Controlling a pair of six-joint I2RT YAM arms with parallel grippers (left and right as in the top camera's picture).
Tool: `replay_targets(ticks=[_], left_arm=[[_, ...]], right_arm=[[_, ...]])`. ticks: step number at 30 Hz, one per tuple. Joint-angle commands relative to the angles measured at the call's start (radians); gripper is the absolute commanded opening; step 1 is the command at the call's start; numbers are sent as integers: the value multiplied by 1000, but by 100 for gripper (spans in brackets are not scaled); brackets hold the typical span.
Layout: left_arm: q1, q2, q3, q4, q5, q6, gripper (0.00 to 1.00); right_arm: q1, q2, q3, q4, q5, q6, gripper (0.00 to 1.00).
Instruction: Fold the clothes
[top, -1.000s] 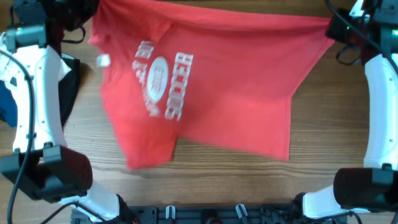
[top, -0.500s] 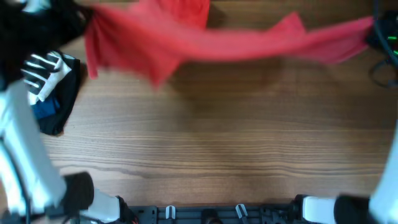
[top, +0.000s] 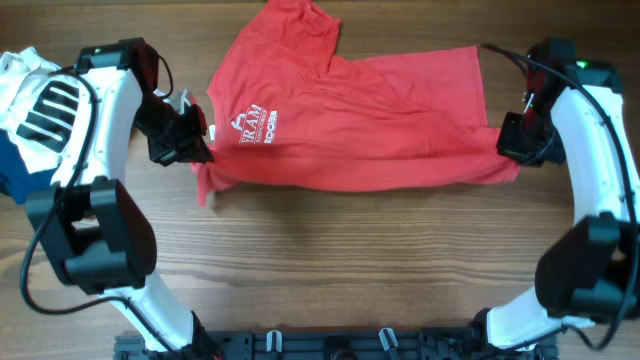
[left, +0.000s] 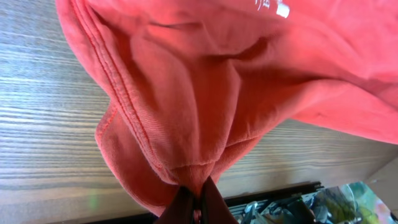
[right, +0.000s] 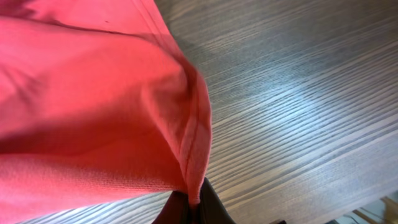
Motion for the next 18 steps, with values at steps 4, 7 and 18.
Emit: replay_targets(ticks=[4,7,18], left_arm=[[6,-315,91,-12,16,24,4],[6,-501,115,20,16,24,4],[6,-1087,115,365,-43,-90,4]], right_arm=[[-4,-436,21,13,-11,3,4],[-4,-664,36,70,-11,-37,4],[-4,-1070,35,339,-12,-63,4]])
